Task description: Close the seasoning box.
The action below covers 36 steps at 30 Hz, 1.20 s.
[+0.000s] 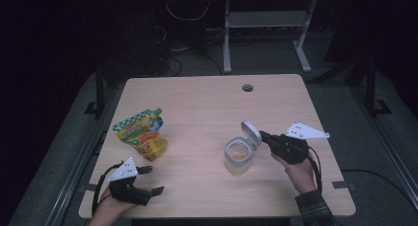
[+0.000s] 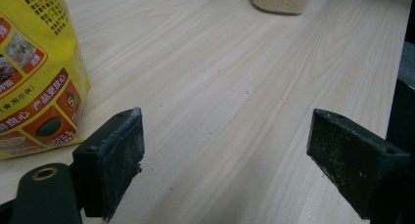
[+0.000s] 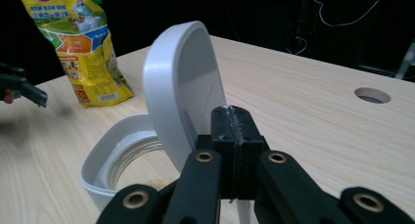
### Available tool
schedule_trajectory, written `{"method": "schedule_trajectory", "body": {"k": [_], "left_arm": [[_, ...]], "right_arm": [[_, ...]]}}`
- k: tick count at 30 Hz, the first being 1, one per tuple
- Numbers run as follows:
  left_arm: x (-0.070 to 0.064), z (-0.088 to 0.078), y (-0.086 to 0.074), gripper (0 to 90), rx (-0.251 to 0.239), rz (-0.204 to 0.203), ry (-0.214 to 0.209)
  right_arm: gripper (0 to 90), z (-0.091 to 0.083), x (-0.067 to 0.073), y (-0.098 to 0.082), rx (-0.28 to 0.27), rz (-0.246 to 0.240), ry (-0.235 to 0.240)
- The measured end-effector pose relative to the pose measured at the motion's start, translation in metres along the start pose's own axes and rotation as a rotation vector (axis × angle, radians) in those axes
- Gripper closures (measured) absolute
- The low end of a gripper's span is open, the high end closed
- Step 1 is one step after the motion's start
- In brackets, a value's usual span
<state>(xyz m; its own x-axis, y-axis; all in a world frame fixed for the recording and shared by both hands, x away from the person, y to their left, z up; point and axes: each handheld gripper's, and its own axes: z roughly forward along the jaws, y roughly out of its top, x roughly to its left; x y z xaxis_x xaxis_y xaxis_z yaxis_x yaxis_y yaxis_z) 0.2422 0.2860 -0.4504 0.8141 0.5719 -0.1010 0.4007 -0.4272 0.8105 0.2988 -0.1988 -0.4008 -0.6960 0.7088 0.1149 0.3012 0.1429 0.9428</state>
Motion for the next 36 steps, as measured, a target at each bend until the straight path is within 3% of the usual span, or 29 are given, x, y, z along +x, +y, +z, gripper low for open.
{"method": "schedule_trajectory", "body": {"k": [11,21,27,36], "left_arm": [[0.001,0.0,0.0,13.8,0.0,-0.001,0.0],[0.002,0.004,0.002,13.7,-0.012,-0.001,-0.007],[0.002,0.003,0.001,13.7,-0.015,0.001,-0.012],[0.001,-0.002,0.001,13.7,-0.027,0.011,-0.011]], "right_arm": [[89.5,0.004,0.007,0.0,0.015,-0.019,0.024],[88.7,-0.008,-0.002,-0.004,0.0,0.002,-0.03],[69.4,-0.019,-0.011,-0.01,-0.01,0.033,-0.093],[41.8,-0.028,-0.011,-0.027,0.041,0.042,-0.181]]}}
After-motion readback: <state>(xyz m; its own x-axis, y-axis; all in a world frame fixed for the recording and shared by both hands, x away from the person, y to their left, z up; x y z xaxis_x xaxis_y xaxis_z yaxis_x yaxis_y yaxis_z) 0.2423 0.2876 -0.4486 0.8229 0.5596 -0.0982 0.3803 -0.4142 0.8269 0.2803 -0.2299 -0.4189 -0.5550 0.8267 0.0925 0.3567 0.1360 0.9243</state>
